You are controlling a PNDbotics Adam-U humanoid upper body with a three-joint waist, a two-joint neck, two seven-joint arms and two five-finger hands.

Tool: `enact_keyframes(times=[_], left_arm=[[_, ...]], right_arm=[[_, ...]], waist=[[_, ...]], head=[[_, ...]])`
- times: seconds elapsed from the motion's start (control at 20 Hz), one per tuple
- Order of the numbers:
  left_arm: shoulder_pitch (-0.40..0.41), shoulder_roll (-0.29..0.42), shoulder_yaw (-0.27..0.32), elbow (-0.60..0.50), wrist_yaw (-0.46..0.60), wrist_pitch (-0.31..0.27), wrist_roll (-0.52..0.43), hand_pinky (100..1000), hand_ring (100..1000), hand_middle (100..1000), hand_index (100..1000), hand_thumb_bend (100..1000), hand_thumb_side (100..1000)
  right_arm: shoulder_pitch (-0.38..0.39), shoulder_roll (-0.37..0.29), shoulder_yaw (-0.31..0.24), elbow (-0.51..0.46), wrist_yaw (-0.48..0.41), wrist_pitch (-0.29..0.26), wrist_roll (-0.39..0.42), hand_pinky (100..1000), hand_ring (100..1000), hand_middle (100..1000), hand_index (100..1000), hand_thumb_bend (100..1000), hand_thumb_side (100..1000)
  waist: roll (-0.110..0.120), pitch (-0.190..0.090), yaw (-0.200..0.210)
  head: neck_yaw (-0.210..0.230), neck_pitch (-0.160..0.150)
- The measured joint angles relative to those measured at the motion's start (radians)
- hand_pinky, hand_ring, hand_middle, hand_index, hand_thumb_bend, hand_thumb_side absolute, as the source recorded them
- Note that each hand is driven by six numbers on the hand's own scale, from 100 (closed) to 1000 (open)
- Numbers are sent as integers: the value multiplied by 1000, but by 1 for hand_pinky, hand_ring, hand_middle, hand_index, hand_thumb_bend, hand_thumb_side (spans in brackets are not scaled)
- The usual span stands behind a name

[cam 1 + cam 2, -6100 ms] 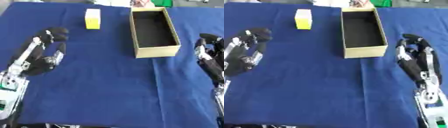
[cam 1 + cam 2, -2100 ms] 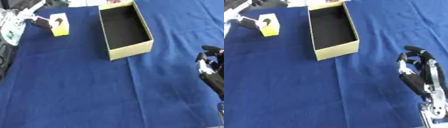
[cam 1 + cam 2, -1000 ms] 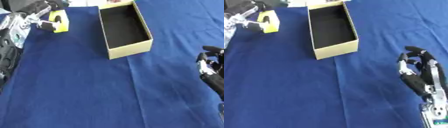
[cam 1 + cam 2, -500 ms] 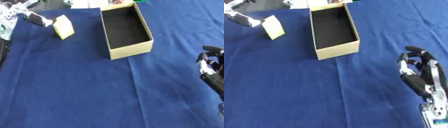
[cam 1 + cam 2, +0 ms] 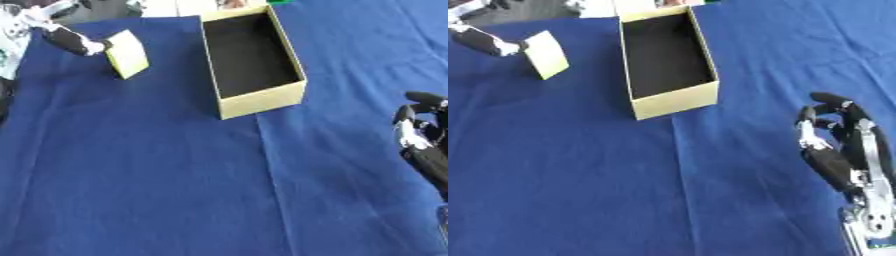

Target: Pick up objects on the table and place them in the box.

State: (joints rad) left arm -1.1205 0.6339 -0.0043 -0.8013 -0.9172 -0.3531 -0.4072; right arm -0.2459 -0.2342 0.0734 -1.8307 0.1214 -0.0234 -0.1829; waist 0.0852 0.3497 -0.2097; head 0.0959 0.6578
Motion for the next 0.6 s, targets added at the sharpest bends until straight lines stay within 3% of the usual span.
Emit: enact_keyframes(times=[0.2,0.6], left_arm=[[0,-2,0,6,-13,-1,-41,836,836,852,930,415,444],[1,-34,-1,29,6,5,-75,819,807,809,914,383,458]], right_arm=[[0,0,0,0,0,0,0,689,959,527,749,100,299],[0,0,0,0,0,0,1,689,959,527,749,100,295]], waist=[[0,-3,0],[0,-4,-5]], head=[[0,0],[0,0]])
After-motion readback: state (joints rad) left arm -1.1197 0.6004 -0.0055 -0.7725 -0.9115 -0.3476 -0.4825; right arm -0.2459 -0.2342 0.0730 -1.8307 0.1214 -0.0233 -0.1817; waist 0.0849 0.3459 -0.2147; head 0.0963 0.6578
